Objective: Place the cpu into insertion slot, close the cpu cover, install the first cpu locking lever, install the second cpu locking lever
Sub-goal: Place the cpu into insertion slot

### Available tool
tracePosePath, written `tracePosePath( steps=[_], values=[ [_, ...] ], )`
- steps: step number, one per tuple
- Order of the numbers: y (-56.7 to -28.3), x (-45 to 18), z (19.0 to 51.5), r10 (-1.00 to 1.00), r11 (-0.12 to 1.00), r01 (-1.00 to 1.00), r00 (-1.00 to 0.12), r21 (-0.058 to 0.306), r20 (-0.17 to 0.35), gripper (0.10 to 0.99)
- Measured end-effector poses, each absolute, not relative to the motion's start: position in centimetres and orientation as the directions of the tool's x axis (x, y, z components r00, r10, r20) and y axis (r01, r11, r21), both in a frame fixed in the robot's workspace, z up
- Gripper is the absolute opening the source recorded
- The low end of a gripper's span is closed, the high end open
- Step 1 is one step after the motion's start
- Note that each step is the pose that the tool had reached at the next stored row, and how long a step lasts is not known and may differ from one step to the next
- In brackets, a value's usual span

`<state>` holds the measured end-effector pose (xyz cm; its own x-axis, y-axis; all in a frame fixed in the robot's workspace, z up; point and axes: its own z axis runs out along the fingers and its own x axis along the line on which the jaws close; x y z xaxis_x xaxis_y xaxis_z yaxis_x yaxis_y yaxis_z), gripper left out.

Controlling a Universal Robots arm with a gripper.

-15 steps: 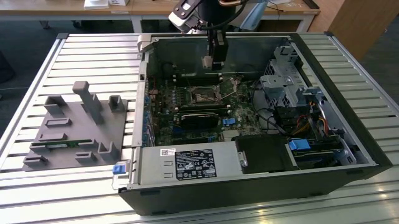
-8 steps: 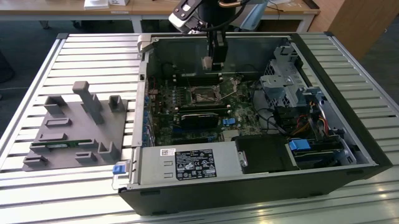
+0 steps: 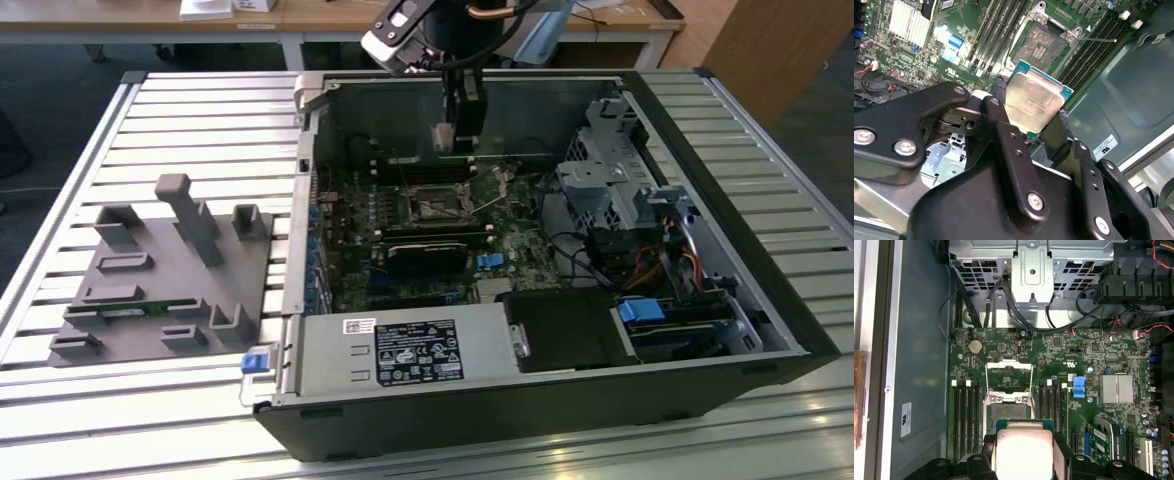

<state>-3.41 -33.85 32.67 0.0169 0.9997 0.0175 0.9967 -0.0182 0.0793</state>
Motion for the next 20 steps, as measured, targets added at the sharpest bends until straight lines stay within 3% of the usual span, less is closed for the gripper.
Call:
tracePosePath(
  steps=[20],
  values=[
    [-33.85,-3.41,31.95,1.000,-0.018,0.997,0.017,0.076,0.017,0.537]
  ],
)
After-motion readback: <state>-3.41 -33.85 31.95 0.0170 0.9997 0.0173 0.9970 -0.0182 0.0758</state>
